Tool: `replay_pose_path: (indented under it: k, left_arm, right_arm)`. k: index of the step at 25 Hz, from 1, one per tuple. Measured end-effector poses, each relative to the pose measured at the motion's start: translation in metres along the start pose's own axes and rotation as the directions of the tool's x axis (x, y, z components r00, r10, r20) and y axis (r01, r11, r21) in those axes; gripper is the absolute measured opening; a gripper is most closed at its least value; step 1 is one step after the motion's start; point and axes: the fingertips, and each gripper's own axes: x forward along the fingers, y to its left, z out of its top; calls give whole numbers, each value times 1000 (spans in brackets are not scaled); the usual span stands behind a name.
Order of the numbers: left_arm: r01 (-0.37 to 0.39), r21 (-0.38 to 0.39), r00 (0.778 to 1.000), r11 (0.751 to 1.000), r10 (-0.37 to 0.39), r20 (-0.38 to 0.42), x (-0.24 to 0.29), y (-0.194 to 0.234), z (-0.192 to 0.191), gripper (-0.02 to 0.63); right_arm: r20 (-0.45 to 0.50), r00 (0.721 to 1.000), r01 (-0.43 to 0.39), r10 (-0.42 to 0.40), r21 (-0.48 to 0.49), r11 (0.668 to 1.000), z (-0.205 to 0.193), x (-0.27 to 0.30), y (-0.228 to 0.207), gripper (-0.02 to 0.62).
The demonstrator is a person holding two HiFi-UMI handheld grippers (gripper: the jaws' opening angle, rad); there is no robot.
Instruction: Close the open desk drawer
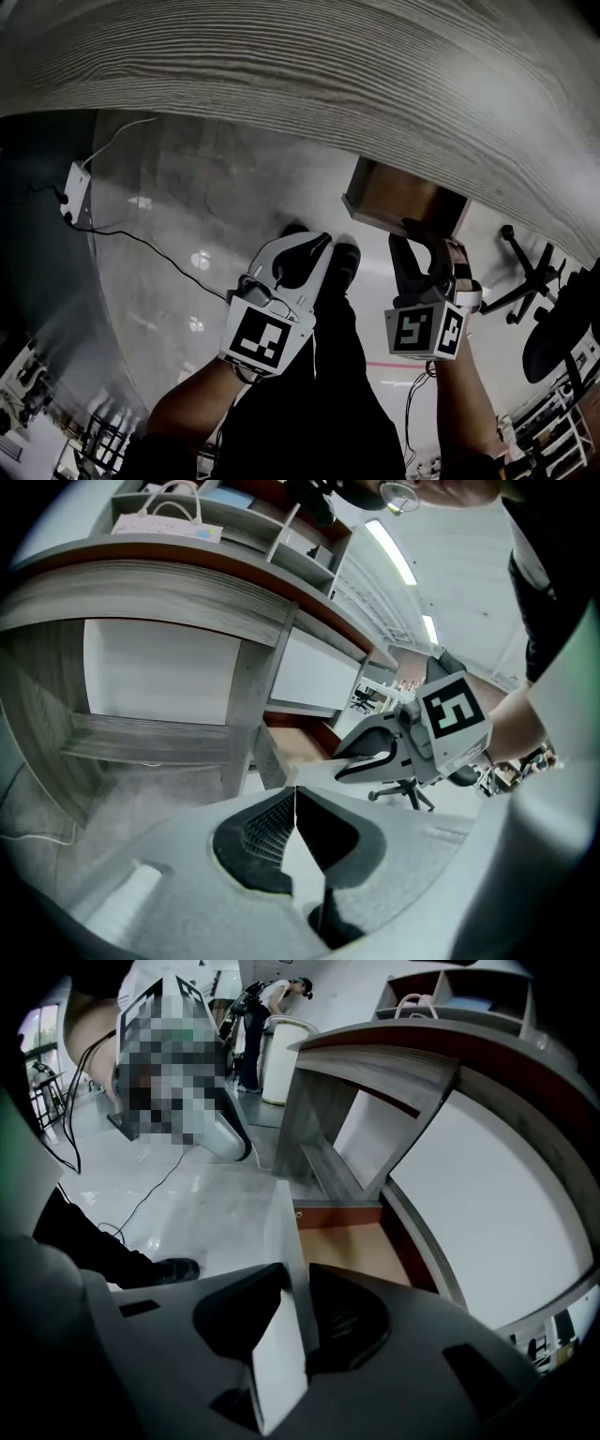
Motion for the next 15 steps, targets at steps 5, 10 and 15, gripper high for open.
replay_pose_path:
  k: [5, 10, 15]
  left_arm:
    - [17, -13, 1000, 1000, -17, 15, 3, -5, 2, 9]
    - [23, 4, 1000, 1000, -23, 0, 8, -1, 0, 9]
    - [7, 7, 1000, 1000, -7, 15, 10, 6, 6, 9]
  right_arm:
    - [-4, 999, 40, -40, 34, 999, 2, 7, -21, 112]
    - [-8, 996, 87, -87, 54, 995, 2, 16, -48, 124]
    - [-15, 993, 118, -117, 81, 990, 4, 24, -71, 141]
